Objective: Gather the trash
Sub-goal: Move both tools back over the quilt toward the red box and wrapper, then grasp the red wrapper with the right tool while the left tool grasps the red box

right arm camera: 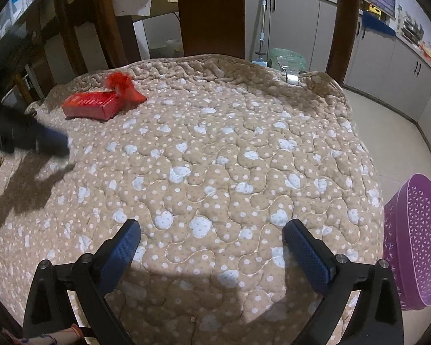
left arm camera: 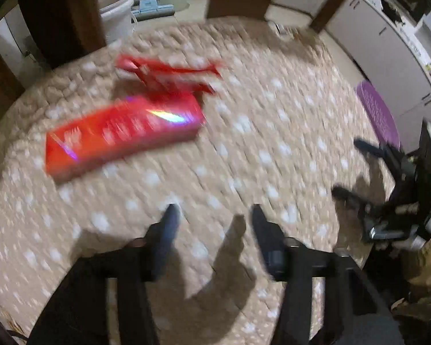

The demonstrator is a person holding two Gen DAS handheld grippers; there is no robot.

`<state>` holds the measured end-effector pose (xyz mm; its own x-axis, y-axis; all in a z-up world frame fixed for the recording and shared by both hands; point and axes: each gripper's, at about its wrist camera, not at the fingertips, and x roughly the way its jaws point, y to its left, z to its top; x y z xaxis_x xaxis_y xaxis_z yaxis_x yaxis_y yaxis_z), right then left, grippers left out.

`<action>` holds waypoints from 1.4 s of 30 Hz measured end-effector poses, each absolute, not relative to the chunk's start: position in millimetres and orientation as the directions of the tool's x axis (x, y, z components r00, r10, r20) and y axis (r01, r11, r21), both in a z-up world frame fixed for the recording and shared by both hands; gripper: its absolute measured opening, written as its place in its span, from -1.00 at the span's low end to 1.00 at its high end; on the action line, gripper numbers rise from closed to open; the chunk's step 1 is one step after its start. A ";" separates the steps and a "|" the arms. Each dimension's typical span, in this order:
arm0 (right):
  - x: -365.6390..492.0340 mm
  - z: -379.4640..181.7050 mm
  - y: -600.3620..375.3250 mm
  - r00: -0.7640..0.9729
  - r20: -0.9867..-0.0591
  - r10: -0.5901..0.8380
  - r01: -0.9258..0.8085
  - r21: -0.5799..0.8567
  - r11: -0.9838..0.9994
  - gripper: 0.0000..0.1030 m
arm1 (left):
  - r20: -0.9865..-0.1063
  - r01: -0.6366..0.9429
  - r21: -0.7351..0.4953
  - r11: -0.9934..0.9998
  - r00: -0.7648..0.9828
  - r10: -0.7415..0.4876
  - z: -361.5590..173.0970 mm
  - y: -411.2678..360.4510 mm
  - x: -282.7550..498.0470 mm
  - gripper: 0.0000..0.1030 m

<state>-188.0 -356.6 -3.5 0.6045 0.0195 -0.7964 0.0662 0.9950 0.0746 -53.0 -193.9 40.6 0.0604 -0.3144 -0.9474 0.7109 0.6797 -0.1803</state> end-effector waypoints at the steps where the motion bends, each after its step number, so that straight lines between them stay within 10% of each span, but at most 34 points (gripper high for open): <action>1: -189.0 -3.3 -357.3 0.608 -0.794 0.025 0.066 0.082 0.994 0.99 | -0.942 0.705 -0.180 0.686 0.077 -0.327 41.0 -191.0 -56.5 -0.09; 4: -192.1 -2.9 -360.2 0.620 -0.783 0.047 0.061 0.108 0.992 0.99 | -0.909 0.641 -0.231 0.732 0.126 -0.396 52.9 -175.9 -48.1 -0.06; 9: -191.4 -4.4 -352.4 0.605 -0.796 0.014 0.049 0.055 0.997 0.99 | -0.849 0.479 -0.208 0.853 0.344 -0.400 70.1 -131.8 -30.8 0.57; 14: -174.4 -0.2 -349.6 0.502 -0.864 -0.020 0.079 0.023 0.997 0.96 | -0.826 0.319 -0.215 0.923 0.445 -0.347 53.7 -88.3 -35.4 0.57; 17: -153.1 15.3 -347.0 0.468 -0.884 -0.002 0.098 0.050 0.994 0.59 | -0.813 0.297 -0.206 0.932 0.478 -0.332 49.3 -73.7 -39.7 0.57; 31: 20.2 59.7 -260.3 0.499 -0.861 0.098 -0.045 0.087 0.995 0.58 | -0.757 0.210 -0.406 0.890 0.469 -0.456 61.3 -23.2 -26.9 0.57; 34: 42.8 35.3 -258.8 0.393 -0.900 0.187 -0.001 0.203 0.979 -0.28 | -0.743 0.189 -0.440 0.878 0.472 -0.474 66.9 -10.6 -29.1 0.57; 42: -8.6 22.3 -216.9 0.205 -0.767 0.608 0.004 0.622 0.783 -0.38 | -0.723 0.065 -0.564 0.823 0.442 -0.531 58.0 27.2 -18.2 0.58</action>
<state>-8.6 -216.9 22.3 0.2050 0.6081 -0.7669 0.0042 0.7830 0.6220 -18.2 27.2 58.0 0.4417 -0.5307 -0.7233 0.0645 0.8230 -0.5644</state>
